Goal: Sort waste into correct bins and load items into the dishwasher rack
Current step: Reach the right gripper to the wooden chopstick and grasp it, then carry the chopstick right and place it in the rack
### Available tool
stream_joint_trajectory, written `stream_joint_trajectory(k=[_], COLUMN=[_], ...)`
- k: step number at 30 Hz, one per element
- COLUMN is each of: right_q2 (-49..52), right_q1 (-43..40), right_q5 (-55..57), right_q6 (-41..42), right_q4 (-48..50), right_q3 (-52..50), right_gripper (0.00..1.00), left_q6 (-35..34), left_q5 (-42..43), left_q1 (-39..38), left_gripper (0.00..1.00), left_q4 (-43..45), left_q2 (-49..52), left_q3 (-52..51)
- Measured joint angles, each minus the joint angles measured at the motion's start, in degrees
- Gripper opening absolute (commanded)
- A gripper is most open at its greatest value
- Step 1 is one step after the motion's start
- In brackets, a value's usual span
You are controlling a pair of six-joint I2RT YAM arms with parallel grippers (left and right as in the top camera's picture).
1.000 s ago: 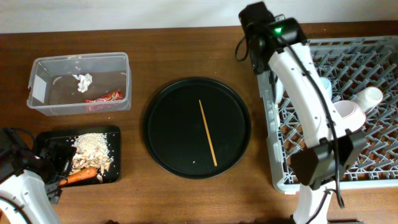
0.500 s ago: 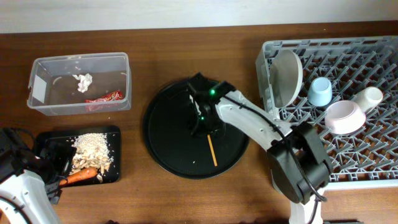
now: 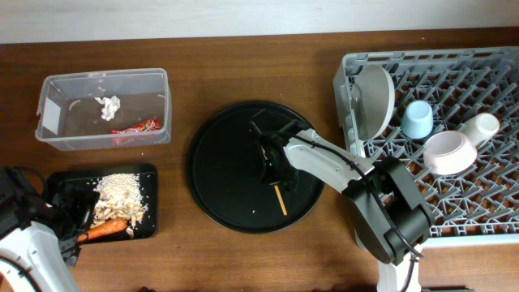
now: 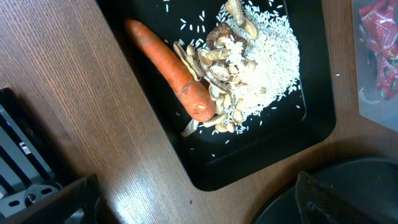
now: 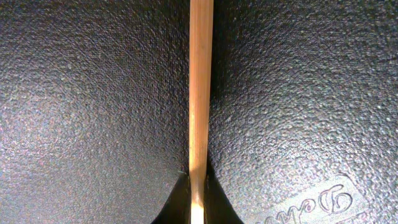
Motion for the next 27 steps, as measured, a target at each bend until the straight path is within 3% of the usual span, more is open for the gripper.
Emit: stream_joint_trajectory(k=[10, 16, 20, 23, 27], right_q2=[0.9, 0.2, -6.8, -19.3, -20.6], right_q1=[5.6, 2.0, -10.1, -25.9, -32.9], right_q5=[11.1, 10.7, 6.3, 3.6, 3.4], right_q6=[0.2, -0.3, -6.3, -14.9, -16.7], right_q4=[-4.4, -17.0, -21.0, -30.4, -35.1], right_q3=[1.9, 15.6, 15.7, 16.3, 13.4], right_gripper=[0.04, 0.04, 0.04, 0.04, 0.04], left_q6=[0.0, 0.0, 0.0, 0.0, 0.0], left_q5=[0.0, 0.0, 0.0, 0.0, 0.0], left_q1=[0.0, 0.0, 0.0, 0.0, 0.0], left_gripper=[0.99, 0.99, 0.99, 0.99, 0.99], left_q4=[0.0, 0.0, 0.0, 0.0, 0.0], left_q2=[0.0, 0.0, 0.0, 0.0, 0.0], left_q3=[0.0, 0.0, 0.0, 0.0, 0.0])
